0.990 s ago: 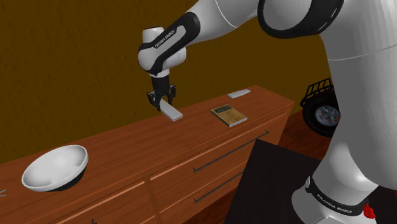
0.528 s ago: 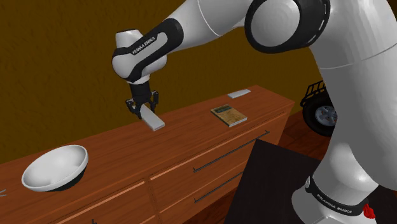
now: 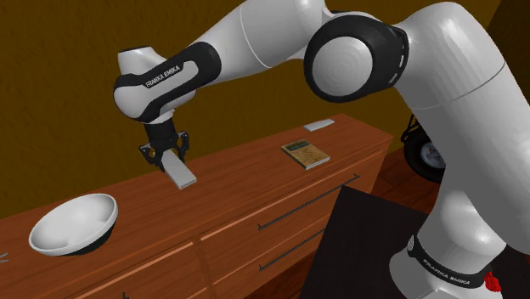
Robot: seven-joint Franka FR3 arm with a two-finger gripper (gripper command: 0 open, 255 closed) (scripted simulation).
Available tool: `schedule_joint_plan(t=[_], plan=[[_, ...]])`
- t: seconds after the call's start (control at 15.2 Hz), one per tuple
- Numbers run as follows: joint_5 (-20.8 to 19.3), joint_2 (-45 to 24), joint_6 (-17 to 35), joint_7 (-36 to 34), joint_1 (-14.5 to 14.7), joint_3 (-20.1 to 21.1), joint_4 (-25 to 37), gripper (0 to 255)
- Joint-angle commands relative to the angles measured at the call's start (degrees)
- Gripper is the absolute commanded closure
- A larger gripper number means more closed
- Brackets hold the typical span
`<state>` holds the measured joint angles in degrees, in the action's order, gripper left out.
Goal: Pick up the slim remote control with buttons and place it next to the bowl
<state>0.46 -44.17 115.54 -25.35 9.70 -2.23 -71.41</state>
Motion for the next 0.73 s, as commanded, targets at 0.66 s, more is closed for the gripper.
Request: schedule_joint_plan(t=[0.66], plan=[[0.07, -4.58, 6.02, -0.23, 0.06, 0.09, -1.42, 255]])
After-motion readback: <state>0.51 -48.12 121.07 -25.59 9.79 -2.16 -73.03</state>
